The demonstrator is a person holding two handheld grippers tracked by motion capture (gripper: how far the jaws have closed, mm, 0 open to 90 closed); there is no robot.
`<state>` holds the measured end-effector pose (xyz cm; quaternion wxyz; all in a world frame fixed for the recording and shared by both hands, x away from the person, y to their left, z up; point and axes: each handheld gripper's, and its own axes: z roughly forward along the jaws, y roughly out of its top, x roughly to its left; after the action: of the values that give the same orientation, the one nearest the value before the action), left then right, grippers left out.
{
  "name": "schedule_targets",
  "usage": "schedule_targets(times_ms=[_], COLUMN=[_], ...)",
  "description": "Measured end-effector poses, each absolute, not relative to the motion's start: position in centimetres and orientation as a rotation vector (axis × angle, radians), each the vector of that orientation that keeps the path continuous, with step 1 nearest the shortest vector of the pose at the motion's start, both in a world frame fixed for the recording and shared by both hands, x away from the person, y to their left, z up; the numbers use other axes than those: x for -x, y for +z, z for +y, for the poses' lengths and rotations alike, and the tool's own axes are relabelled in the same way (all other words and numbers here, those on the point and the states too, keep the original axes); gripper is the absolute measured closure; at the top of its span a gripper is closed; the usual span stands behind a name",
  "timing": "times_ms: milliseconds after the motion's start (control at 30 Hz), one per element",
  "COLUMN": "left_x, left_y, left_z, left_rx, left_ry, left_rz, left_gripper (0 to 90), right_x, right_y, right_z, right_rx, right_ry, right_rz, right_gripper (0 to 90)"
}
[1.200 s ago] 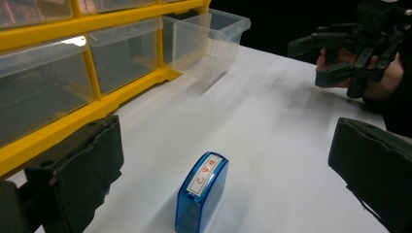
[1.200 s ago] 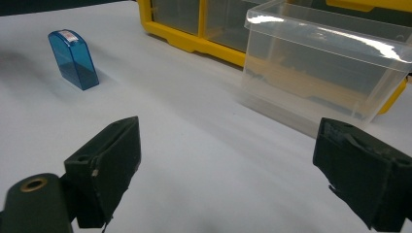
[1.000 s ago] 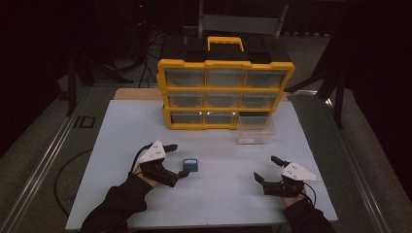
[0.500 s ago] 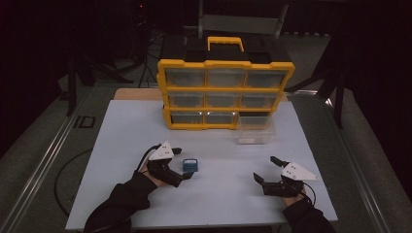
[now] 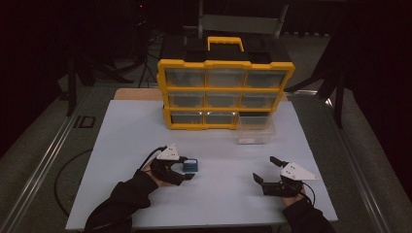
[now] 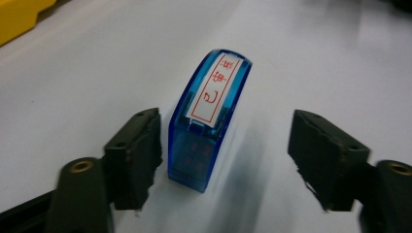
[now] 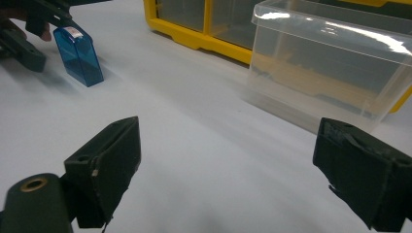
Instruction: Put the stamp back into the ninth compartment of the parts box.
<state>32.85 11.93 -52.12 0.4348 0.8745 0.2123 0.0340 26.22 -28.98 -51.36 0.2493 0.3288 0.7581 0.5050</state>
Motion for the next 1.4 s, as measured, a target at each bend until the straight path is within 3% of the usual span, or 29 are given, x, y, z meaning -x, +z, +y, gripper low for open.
schedule_targets(times_ms=[933, 1400], left_x=[-34.3, -34.4], left_y=[-52.0, -51.5], left_z=[11.6, 11.1], left_rx=[-2.202, -2.206], left_ry=[0.042, 0.037], left_rz=[0.447, 0.447], left_gripper=[66.7, 69.7], right_x=[-26.3, -26.3], right_y=[-51.4, -51.4], right_z=[-29.0, -29.0], right_rx=[-0.900, -0.902], right_ry=[1.367, 1.374], right_rz=[2.064, 2.068], right_gripper=[10.2, 10.2])
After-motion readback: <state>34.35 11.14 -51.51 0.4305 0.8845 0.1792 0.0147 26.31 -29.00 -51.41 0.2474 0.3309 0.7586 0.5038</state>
